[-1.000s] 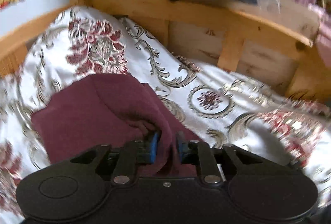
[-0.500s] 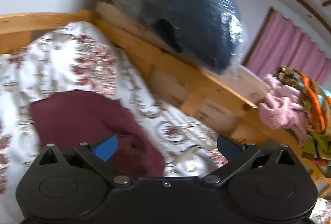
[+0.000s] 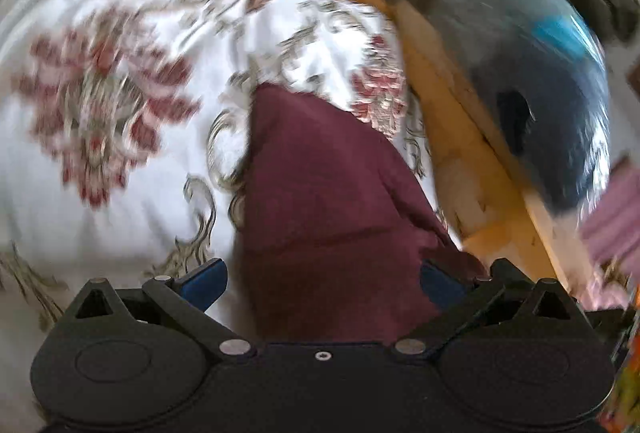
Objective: Fold small clothes
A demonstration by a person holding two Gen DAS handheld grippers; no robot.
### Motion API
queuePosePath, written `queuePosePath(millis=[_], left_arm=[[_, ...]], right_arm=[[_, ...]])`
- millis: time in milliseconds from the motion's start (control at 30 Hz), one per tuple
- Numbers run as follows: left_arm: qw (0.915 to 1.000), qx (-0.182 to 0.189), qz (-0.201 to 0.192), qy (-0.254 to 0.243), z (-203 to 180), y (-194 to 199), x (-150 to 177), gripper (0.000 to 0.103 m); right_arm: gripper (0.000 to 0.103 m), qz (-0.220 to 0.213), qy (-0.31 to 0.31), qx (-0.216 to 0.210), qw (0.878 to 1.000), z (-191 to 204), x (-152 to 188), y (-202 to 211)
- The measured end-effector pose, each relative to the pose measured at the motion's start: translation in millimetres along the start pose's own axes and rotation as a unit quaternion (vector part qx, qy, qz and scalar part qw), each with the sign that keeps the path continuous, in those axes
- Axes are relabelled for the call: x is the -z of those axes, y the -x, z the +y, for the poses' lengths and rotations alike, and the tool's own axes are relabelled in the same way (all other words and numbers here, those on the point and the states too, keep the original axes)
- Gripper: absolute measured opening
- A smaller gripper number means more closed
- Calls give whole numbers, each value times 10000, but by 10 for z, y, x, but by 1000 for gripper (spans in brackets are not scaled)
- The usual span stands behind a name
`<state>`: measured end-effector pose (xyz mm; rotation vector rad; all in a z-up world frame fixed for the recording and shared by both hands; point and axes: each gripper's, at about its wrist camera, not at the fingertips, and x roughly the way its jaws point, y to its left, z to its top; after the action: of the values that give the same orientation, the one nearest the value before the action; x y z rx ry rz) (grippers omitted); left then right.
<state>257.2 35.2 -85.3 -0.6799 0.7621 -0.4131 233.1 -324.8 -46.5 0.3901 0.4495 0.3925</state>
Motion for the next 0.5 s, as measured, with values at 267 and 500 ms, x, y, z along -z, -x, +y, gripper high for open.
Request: queuePosePath(millis=[267, 500], left_arm=[[9992, -322, 198, -88, 122, -254, -19, 102], [9988, -110, 466, -72, 258, -431, 74, 102]], right_arm=[[92, 71, 300, 519, 9982, 102, -186, -360], [35, 480, 163, 1013, 9936, -27, -187, -670]])
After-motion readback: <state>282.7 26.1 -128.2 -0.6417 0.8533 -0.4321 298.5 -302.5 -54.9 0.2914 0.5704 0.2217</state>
